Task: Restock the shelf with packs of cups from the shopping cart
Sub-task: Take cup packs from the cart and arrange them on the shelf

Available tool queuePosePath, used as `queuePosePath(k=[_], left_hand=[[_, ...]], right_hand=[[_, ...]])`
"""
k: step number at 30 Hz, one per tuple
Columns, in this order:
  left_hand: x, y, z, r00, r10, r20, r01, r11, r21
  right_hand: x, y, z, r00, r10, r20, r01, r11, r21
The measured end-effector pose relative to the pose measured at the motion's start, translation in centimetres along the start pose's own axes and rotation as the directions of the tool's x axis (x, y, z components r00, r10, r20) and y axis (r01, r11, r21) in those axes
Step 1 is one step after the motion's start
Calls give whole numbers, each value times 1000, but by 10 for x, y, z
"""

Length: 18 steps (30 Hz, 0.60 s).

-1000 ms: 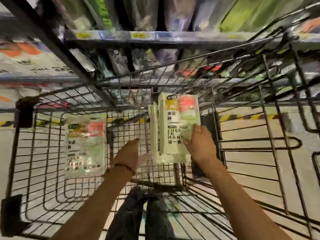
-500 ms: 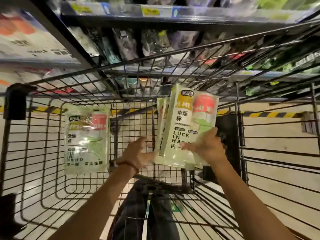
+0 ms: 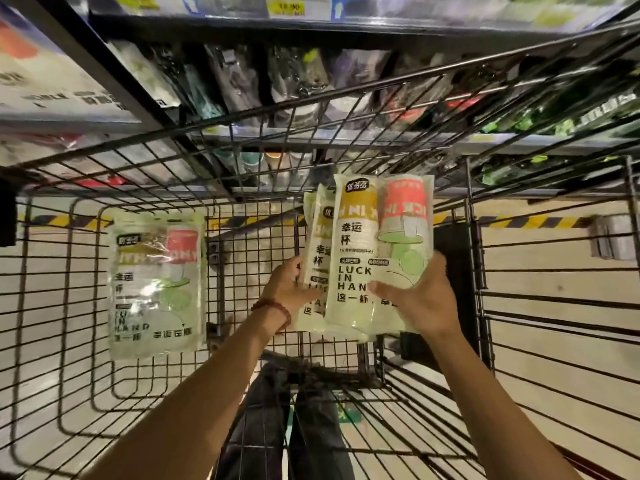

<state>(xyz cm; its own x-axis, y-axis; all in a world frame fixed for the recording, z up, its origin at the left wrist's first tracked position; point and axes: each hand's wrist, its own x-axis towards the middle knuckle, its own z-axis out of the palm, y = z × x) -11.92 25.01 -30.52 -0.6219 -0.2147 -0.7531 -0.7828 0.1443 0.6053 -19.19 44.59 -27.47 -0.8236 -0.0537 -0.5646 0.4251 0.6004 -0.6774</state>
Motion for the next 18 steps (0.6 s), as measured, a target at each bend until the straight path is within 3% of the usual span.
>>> queuePosePath(k=[7,12,18], left_hand=[[21,-5,21,975,-209,81,210,978,-9],[10,-26,43,971,-235,37,238,963,-123],[-23,-29,0,978,-205,-38,197,968,-154]], right_hand=[[-2,1,-6,1000,-1,-19,0,999,-39],[-23,-3,-26,998,-32,-60,23,990,-140],[-57,-9,-32,994,-11,-110,6,999,-45]])
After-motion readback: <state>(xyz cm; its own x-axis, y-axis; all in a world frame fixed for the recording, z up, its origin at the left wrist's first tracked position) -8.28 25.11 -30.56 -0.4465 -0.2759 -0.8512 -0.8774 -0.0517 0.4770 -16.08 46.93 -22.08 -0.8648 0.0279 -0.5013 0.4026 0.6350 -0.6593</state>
